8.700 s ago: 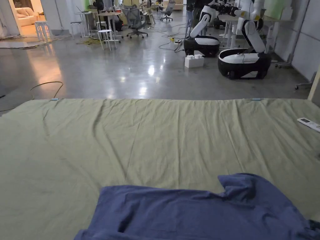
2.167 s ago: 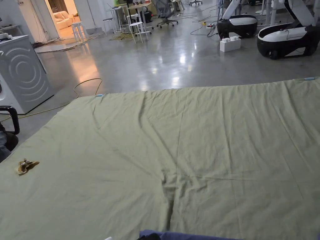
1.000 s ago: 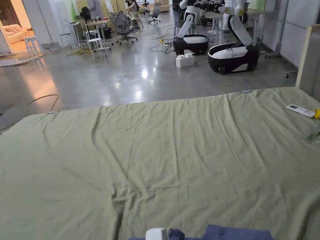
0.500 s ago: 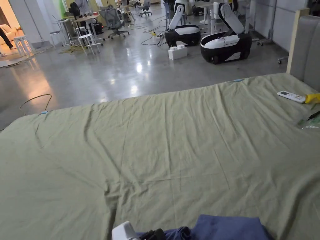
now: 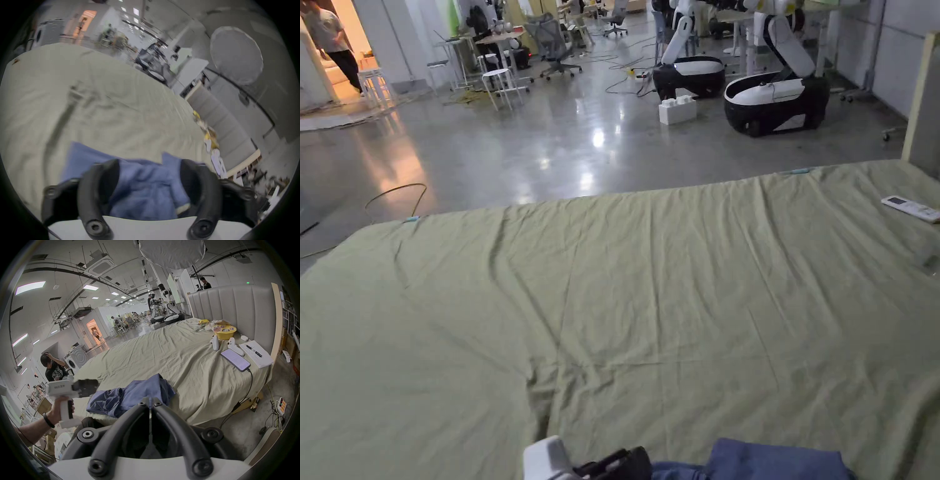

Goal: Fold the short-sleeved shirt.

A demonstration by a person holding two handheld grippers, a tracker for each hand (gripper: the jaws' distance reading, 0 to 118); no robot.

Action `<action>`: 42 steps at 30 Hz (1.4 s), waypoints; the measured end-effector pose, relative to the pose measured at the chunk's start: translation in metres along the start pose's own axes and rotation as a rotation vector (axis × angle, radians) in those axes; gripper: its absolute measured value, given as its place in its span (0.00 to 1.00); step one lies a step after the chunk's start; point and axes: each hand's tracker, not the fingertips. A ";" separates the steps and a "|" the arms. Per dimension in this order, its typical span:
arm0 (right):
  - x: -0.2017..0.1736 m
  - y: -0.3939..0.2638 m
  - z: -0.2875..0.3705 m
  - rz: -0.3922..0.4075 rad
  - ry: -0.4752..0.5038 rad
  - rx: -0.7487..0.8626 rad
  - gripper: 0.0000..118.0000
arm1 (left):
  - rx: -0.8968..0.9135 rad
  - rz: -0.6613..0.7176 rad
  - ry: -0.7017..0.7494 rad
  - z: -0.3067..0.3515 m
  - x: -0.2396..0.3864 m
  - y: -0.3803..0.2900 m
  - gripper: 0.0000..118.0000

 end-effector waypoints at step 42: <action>-0.017 -0.003 0.008 0.108 0.014 0.000 0.02 | -0.309 -0.089 0.082 -0.099 0.113 -0.077 0.28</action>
